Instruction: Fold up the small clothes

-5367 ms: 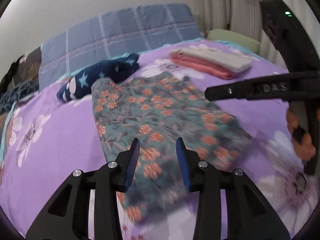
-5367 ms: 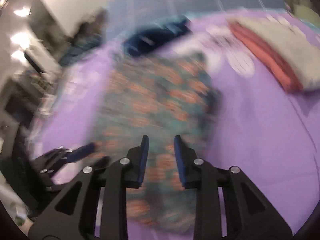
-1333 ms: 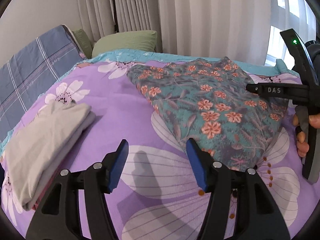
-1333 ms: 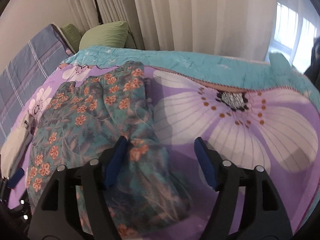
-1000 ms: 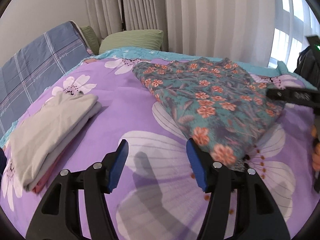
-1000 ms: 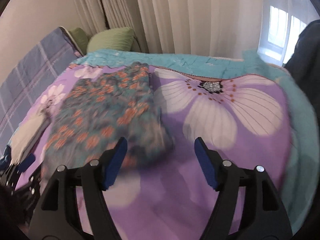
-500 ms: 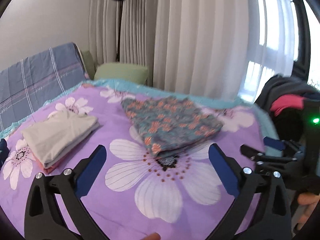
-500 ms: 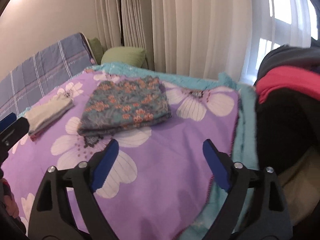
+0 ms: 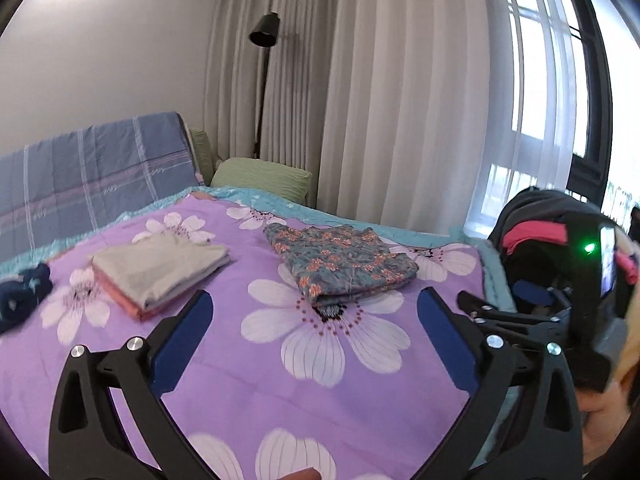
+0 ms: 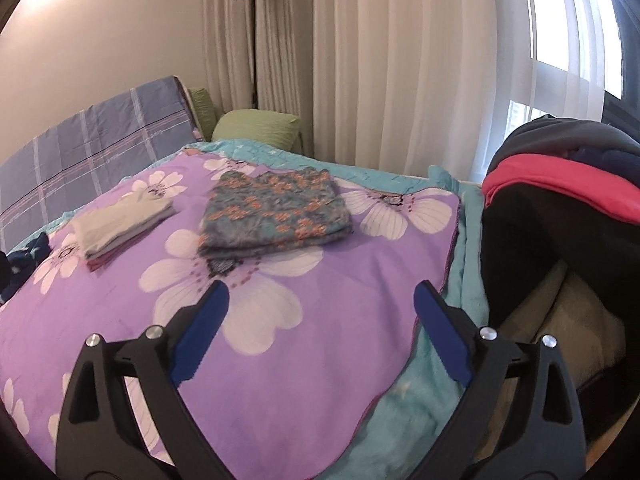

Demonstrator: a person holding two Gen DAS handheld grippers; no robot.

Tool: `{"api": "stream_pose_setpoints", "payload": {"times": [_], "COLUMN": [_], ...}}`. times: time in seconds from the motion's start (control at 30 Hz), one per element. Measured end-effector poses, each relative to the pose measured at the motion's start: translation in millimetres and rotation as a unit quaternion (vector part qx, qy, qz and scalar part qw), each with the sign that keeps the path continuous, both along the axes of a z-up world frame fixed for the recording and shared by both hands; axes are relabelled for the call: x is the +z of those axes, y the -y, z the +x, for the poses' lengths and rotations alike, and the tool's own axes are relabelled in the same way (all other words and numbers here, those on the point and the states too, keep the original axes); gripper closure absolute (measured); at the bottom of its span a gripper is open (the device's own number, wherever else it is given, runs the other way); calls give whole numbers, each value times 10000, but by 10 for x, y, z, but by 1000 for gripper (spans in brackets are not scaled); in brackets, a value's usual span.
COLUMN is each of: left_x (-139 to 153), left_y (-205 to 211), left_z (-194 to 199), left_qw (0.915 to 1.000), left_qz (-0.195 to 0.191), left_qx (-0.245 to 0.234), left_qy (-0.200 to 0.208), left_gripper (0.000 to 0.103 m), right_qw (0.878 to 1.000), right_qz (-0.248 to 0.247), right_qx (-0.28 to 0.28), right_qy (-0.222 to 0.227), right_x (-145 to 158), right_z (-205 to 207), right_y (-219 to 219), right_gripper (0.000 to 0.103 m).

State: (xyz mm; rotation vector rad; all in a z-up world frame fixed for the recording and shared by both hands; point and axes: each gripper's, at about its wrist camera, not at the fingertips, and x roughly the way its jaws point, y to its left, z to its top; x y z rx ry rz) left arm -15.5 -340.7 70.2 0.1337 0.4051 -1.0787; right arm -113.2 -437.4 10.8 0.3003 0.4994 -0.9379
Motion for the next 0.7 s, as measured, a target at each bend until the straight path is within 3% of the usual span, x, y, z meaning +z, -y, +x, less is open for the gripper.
{"api": "stream_pose_setpoints", "payload": {"times": [0.37,0.53,0.7], "left_x": [7,-6,-18], "left_y": [-713,-907,-987], "left_z": [-241,-296,-316], "left_qw": [9951,9935,9925], "left_qz": [-213,-279,-253], "left_qx": [954,1098,1189], "left_qy": [173,150,107], "left_gripper": [1,1,1], "right_qw": [9978,9983,9966], "right_qz": [-640,-541,-788], "right_qx": [155,208,223], "right_qy": [82,56,-15], "right_x": [203,160,200], "right_z": [-170,-207,-207], "right_y": [-648,-748,-845], "right_gripper": [2,2,2]}}
